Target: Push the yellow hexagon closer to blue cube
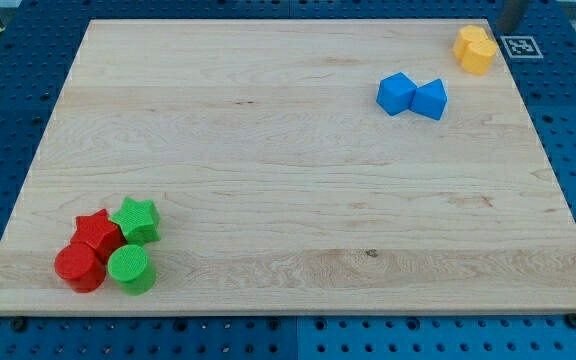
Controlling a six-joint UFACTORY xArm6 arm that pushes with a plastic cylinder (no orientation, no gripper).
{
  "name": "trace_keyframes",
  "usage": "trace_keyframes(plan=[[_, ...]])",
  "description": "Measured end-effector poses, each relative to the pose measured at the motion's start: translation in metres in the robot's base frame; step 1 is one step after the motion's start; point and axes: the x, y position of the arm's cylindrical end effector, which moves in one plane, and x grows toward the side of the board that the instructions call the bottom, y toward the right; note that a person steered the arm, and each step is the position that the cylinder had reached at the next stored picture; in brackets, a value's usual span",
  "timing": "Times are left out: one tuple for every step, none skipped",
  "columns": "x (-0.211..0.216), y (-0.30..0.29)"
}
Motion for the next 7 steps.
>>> trace_keyframes(plan=[[0.023,-0.067],[0.027,-0.144],[0.02,-0.141],[0.008,-0.132],[0.035,-0.143],[0.075,-0.149],[0.08,-0.15]])
